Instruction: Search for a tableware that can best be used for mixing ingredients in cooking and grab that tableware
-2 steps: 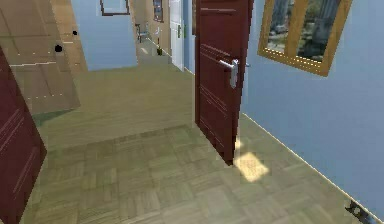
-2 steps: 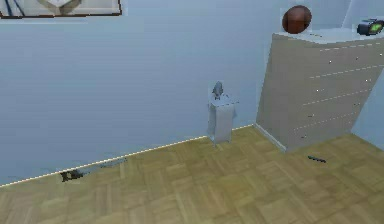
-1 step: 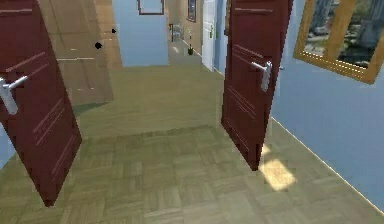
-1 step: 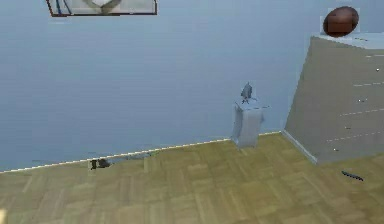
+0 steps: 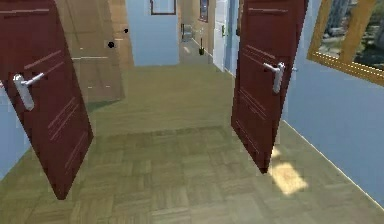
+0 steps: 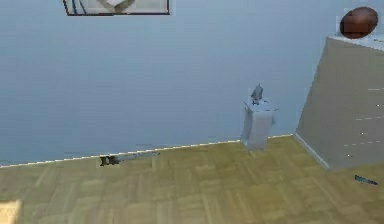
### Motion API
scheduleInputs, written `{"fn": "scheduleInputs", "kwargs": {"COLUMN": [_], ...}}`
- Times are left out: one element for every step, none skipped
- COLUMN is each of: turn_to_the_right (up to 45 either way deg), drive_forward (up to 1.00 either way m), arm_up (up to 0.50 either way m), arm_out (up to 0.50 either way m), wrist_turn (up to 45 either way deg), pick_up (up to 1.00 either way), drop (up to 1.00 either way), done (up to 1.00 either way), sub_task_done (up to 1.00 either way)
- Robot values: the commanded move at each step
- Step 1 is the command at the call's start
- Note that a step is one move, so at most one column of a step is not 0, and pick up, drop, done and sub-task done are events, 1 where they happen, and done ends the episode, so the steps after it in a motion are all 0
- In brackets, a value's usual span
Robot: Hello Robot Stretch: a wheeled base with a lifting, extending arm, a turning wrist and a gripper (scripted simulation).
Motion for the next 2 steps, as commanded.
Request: {"fn": "scheduleInputs", "kwargs": {"turn_to_the_right": [0.0, 0.0], "drive_forward": [1.00, 0.90], "arm_up": [0.00, 0.00], "arm_out": [0.00, 0.00], "wrist_turn": [0.0, 0.0], "pick_up": [0.00, 0.00], "drop": [0.00, 0.00], "done": [0.00, 0.00], "sub_task_done": [0.00, 0.00]}}
